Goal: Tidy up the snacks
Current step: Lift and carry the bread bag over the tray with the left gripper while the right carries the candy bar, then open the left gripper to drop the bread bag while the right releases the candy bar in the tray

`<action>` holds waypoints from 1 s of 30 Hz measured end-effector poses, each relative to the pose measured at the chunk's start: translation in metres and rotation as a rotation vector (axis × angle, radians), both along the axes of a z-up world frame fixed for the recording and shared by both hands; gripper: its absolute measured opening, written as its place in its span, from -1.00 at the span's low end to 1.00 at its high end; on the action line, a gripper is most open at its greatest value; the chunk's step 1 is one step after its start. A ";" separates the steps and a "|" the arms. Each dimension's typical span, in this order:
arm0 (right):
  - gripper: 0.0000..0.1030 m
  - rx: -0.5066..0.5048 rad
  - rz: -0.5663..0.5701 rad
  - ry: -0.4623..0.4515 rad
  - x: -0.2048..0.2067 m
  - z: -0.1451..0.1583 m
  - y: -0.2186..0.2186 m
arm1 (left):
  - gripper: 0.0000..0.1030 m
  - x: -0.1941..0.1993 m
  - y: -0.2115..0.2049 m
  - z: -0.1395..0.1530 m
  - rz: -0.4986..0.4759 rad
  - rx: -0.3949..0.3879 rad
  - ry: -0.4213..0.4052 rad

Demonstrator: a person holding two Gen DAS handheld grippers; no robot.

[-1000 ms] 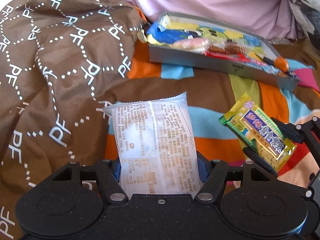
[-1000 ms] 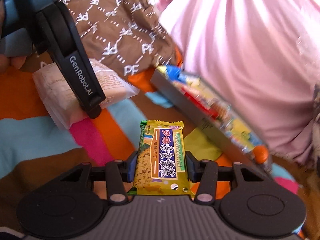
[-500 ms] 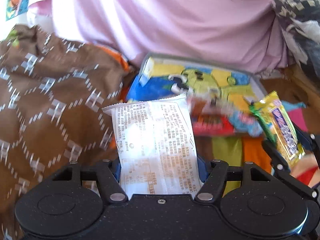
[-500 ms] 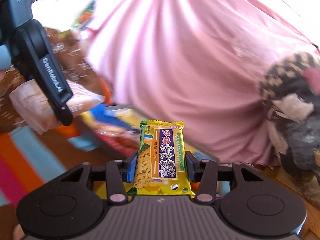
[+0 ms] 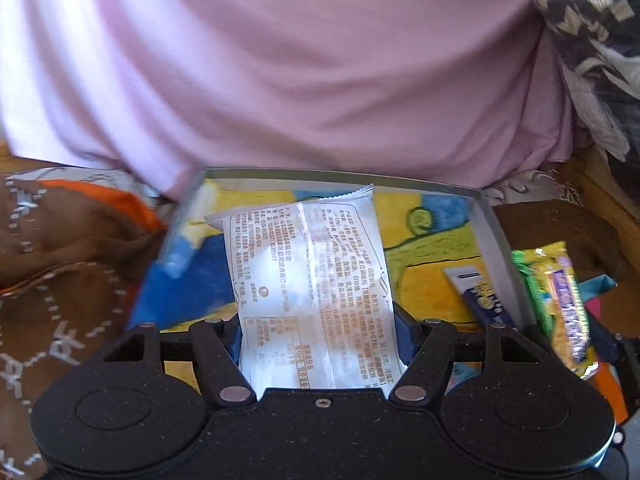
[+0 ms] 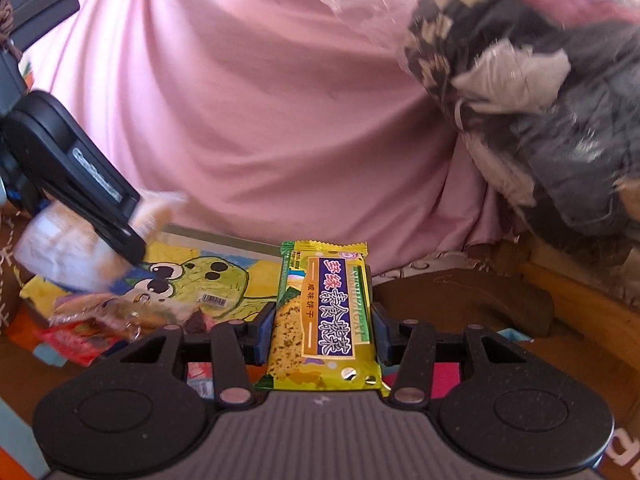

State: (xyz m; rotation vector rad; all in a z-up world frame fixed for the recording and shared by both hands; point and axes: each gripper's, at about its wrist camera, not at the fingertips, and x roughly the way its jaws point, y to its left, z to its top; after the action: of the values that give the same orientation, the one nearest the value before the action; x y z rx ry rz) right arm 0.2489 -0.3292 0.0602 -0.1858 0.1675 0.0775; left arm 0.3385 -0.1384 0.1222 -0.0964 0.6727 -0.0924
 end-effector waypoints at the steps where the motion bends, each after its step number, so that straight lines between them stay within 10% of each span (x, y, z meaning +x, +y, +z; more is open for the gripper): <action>1: 0.02 0.018 0.002 0.011 0.005 0.001 -0.003 | 0.32 0.004 -0.006 -0.001 -0.007 -0.004 0.005; 19: 0.05 0.135 0.021 0.124 0.040 -0.010 -0.014 | 0.46 0.042 -0.034 -0.027 -0.064 0.058 0.100; 30: 0.54 0.157 0.016 0.097 0.035 -0.012 -0.010 | 0.82 0.034 -0.029 -0.020 -0.017 0.001 0.035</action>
State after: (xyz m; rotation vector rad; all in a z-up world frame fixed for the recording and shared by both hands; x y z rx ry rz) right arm 0.2839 -0.3390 0.0483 -0.0268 0.2556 0.1149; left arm 0.3725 -0.1672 0.1023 -0.0917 0.7087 -0.1075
